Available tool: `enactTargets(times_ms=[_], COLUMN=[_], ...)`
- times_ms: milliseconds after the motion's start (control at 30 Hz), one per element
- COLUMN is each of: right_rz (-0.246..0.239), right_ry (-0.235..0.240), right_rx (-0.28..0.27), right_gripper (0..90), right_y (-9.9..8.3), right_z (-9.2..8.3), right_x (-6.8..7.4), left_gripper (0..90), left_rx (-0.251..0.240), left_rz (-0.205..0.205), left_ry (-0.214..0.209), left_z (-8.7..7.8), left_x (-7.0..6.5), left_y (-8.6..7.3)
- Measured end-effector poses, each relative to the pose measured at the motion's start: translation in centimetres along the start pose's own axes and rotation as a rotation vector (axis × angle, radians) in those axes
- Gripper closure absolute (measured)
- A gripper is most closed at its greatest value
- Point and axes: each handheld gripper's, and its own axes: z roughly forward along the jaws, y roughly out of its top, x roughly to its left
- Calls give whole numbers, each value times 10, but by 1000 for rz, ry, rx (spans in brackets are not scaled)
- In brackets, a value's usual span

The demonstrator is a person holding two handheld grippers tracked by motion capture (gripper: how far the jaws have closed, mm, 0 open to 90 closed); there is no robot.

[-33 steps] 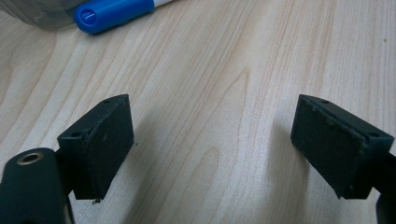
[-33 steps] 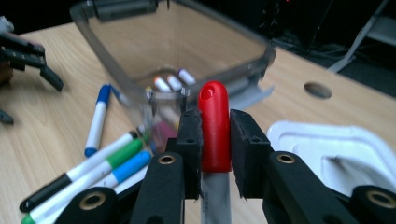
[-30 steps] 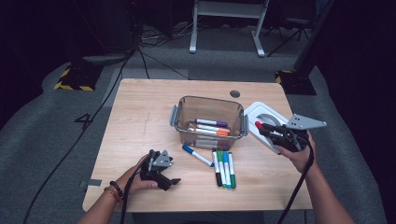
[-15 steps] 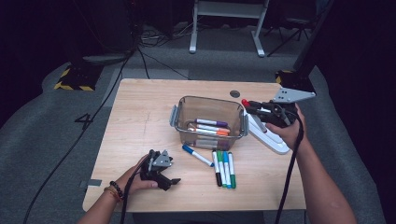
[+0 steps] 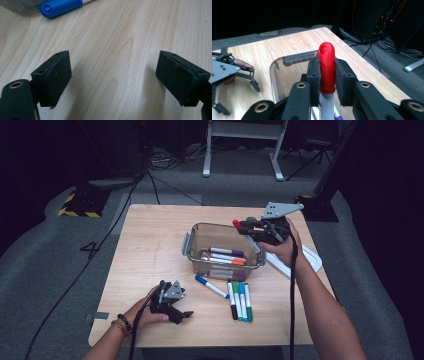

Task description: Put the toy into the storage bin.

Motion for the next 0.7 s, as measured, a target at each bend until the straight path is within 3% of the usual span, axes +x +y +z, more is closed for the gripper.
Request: enactTargets(times_ms=[167,400,567,700], right_rz=[0,7,-16,-40], right_ry=[31,57,80,124], right_rx=[30,98,174,252], right_gripper=[754,755,755,754], right_y=[4,-9,-16,-17], right_z=[20,50,64,74], right_x=[2,3,7,14], left_gripper=[137,137,136,136], left_rx=[0,0,0,0], left_rz=[0,0,0,0], left_ry=[0,0,0,0], left_z=[0,0,0,0], left_x=[0,0,0,0], left_y=[0,0,0,0])
